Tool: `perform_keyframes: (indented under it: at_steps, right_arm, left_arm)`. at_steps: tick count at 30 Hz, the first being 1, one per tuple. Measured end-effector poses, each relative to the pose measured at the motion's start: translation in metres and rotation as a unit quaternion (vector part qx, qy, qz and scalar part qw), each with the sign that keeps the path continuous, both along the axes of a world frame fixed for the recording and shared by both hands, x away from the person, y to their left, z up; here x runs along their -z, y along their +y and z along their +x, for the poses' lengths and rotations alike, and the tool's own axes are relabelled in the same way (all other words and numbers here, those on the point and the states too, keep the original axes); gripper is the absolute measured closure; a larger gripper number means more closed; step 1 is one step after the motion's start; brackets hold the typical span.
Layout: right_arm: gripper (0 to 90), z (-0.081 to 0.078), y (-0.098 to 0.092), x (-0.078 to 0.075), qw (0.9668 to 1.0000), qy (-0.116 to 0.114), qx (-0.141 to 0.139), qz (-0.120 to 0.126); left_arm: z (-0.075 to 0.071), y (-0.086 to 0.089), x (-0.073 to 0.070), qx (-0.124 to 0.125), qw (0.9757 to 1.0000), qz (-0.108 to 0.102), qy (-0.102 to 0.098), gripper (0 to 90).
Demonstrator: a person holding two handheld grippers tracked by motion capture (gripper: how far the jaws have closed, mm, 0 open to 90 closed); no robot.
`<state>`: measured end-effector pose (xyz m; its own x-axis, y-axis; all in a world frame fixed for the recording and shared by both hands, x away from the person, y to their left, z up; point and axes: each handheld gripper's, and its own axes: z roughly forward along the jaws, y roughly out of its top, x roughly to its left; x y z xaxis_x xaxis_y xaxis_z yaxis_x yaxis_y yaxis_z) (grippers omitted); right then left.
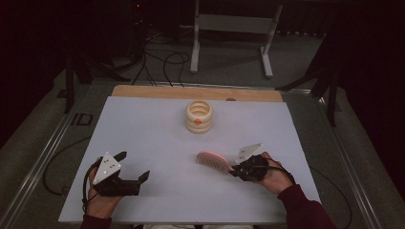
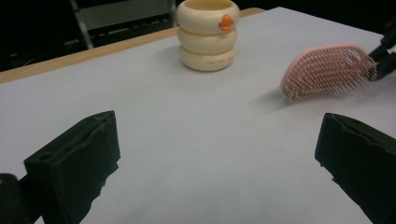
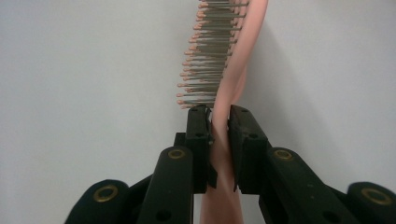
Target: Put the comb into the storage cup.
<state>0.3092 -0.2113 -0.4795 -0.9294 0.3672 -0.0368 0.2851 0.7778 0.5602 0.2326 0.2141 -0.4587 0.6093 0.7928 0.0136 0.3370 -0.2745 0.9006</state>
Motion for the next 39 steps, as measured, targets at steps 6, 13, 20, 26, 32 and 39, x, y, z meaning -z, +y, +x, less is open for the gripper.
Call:
perform_keyframes:
  at_steps: [6, 13, 20, 26, 32, 39]
  right_arm:
    - [79.5, 0.0, 0.0, -0.005, 0.9998, -0.006, -0.004, 0.017]
    - [79.5, -0.002, 0.001, -0.011, 0.9994, -0.011, -0.011, 0.03]
    - [79.4, -0.004, 0.004, -0.022, 0.9986, -0.021, -0.02, 0.045]
    - [79.4, -0.005, 0.006, -0.028, 0.9977, -0.022, -0.028, 0.057]
    - [79.5, -0.006, 0.009, -0.034, 0.996, -0.028, -0.038, 0.076]
    - [79.5, -0.007, 0.012, -0.04, 0.9933, -0.029, -0.042, 0.103]
  left_arm:
    - [0.006, -0.013, 0.0, 0.027, 0.9996, 0.001, -0.004, 0.4]
    - [0.015, -0.025, -0.003, 0.055, 0.9985, 0.0, -0.004, 0.4]
    - [0.023, -0.034, -0.006, 0.075, 0.9971, -0.004, -0.004, 0.4]
    - [0.029, -0.039, -0.012, 0.094, 0.9955, -0.009, -0.007, 0.4]
    - [0.033, -0.044, -0.017, 0.111, 0.9936, -0.019, -0.009, 0.4]
    - [0.037, -0.051, -0.017, 0.124, 0.9918, -0.032, -0.007, 0.6]
